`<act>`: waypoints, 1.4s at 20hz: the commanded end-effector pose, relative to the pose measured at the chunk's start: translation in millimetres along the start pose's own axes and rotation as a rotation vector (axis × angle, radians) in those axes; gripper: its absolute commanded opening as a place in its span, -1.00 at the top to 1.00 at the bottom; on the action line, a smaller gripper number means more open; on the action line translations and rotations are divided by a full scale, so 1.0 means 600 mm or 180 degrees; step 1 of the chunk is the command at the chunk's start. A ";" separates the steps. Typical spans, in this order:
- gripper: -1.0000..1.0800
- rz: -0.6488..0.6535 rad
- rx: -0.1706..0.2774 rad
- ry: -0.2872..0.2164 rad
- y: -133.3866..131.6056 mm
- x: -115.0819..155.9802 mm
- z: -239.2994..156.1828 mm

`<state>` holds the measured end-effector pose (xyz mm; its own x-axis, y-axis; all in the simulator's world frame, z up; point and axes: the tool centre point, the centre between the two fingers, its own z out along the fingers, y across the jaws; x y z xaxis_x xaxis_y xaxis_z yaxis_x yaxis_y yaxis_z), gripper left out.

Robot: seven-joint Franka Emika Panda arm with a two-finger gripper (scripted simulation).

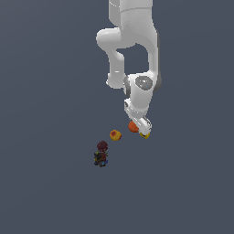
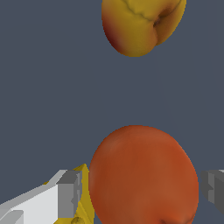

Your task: Pick up a designated object from a clutter of objects.

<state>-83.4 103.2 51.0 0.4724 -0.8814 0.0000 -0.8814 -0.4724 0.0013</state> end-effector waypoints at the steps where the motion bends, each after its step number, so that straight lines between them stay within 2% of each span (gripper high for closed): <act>1: -0.92 0.0001 0.0003 0.0000 -0.001 0.000 0.006; 2: -0.92 0.0001 0.0003 0.0000 -0.001 0.000 0.006; 3: 1.00 0.0001 0.0003 0.0000 -0.001 0.000 0.006; 18: 1.00 0.0004 0.0016 0.0003 -0.002 0.007 -0.007; 28: 1.00 0.0006 0.0015 0.0001 0.003 0.049 -0.086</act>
<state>-73.4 81.2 92.2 0.4709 -0.8822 -0.0001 -0.8822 -0.4709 -0.0012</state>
